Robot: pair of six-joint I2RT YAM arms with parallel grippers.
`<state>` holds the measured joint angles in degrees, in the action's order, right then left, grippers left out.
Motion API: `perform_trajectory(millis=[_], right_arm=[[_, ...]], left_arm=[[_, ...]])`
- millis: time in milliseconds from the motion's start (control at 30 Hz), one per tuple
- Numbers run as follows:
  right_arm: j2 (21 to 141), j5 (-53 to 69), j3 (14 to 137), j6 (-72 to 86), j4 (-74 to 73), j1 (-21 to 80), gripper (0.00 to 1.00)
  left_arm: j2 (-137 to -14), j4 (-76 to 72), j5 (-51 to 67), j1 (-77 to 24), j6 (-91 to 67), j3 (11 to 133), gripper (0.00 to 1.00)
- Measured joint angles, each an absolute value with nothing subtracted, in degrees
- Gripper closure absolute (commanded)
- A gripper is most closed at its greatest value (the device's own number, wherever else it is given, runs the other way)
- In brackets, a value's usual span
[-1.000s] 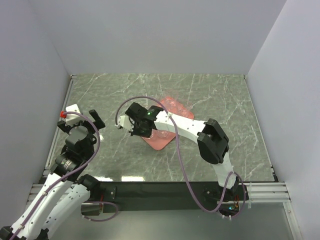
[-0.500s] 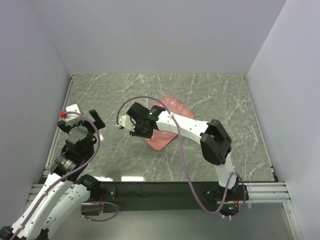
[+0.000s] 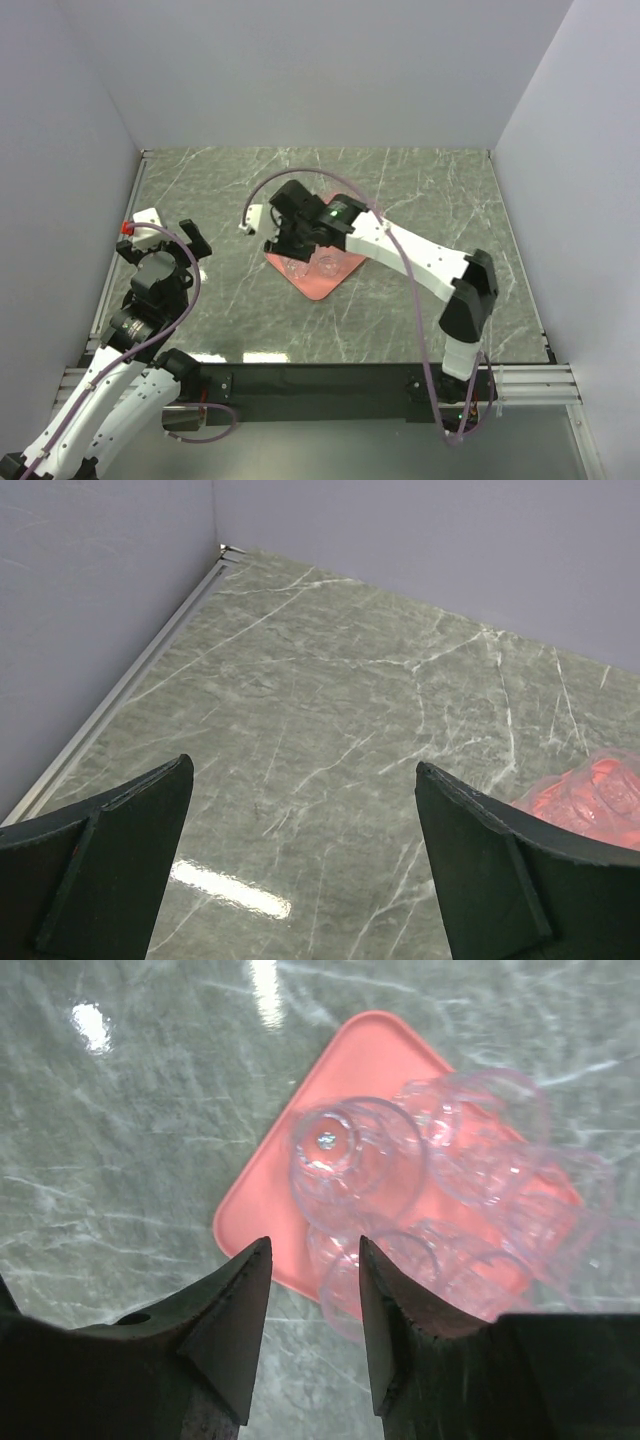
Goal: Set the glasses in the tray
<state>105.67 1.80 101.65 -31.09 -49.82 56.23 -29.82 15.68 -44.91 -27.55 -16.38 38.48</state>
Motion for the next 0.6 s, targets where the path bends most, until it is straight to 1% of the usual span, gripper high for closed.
perform_trajectory(millis=[133, 200, 300, 400, 433, 467, 500, 600], right_arm=[[99.46, 1.54, 99.59, -31.18, -49.69, 53.28, 0.51], [96.31, 1.76, 97.62, -31.11, -49.12, 49.69, 0.5], [90.85, 3.22, 93.12, -30.59, -47.94, 42.76, 0.46], [83.83, 6.13, 86.3, -29.34, -45.63, 34.26, 0.35], [81.58, 7.11, 83.99, -28.91, -44.64, 31.83, 0.27], [78.65, 8.12, 81.3, -28.21, -43.9, 29.12, 0.22], [75.68, 9.04, 78.59, -27.66, -42.74, 26.48, 0.13], [65.98, 10.31, 69.38, -24.73, -37.47, 19.66, 0.0]], left_arm=[[-29.85, 15.66, -44.1, -27.49, -16.36, 38.48, 0.01], [-29.87, 15.64, -43.35, -27.44, -16.36, 38.48, 0.0], [-29.95, 15.55, -42.61, -27.42, -16.36, 38.48, 0.01], [-30.48, 15.31, -41.54, -27.31, -16.36, 38.48, 0.01], [-30.74, 15.29, -41.21, -27.29, -16.36, 38.48, 0.01], [-31.0, 15.29, -40.91, -27.27, -16.36, 38.48, 0.01], [-31.31, 15.29, -40.47, -27.18, -16.36, 38.48, 0.01], [-32.01, 15.29, -39.7, -27.18, -16.36, 38.48, 0.01]])
